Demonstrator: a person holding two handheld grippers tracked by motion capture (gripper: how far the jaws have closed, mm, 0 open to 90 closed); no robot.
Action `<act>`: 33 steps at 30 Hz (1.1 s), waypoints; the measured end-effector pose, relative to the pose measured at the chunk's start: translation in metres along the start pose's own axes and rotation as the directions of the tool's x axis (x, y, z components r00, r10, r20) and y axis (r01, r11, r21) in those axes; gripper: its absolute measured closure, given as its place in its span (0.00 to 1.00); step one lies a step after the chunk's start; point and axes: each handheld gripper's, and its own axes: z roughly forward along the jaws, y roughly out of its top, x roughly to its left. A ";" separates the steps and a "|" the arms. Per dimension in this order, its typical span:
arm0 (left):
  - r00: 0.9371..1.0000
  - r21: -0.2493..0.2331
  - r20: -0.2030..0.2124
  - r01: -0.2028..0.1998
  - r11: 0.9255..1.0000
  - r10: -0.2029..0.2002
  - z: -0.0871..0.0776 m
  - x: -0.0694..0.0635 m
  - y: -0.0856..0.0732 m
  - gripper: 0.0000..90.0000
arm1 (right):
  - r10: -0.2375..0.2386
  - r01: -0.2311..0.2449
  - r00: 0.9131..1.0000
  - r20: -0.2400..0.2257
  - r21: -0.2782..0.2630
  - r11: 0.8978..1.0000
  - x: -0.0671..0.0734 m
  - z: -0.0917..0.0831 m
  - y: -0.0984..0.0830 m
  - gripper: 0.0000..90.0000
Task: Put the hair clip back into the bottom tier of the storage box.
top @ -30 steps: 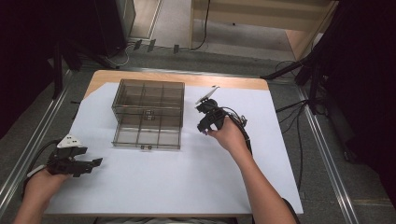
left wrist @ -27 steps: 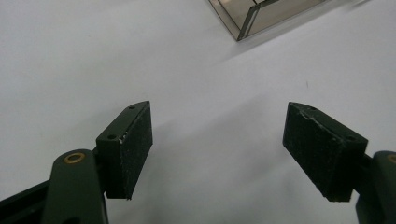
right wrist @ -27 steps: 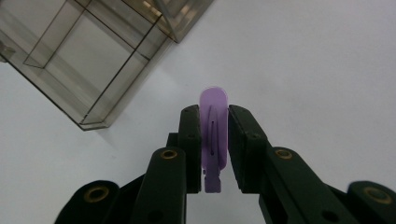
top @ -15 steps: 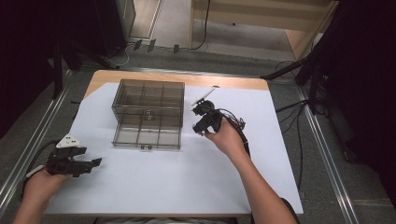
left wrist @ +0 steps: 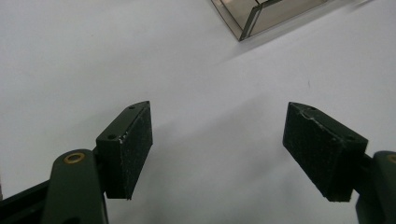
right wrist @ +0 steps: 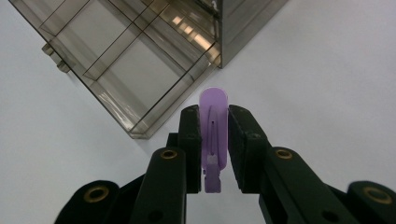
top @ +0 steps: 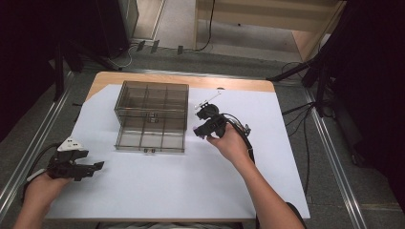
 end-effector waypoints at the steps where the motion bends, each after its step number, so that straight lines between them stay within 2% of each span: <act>1: 1.000 0.000 0.000 0.000 1.000 0.000 0.000 0.000 0.000 0.28 | -0.001 0.001 1.000 -0.002 0.001 1.000 0.001 0.000 0.000 0.86; 18: 1.000 -0.006 0.003 0.000 1.000 0.000 0.000 0.000 0.001 0.28 | -0.031 0.031 0.999 -0.032 -0.009 0.999 0.017 0.009 0.006 0.86; 33: 1.000 -0.030 0.014 -0.004 1.000 0.004 0.001 -0.004 0.004 0.28 | -0.051 0.050 0.997 -0.056 -0.019 0.999 0.030 0.019 0.013 0.86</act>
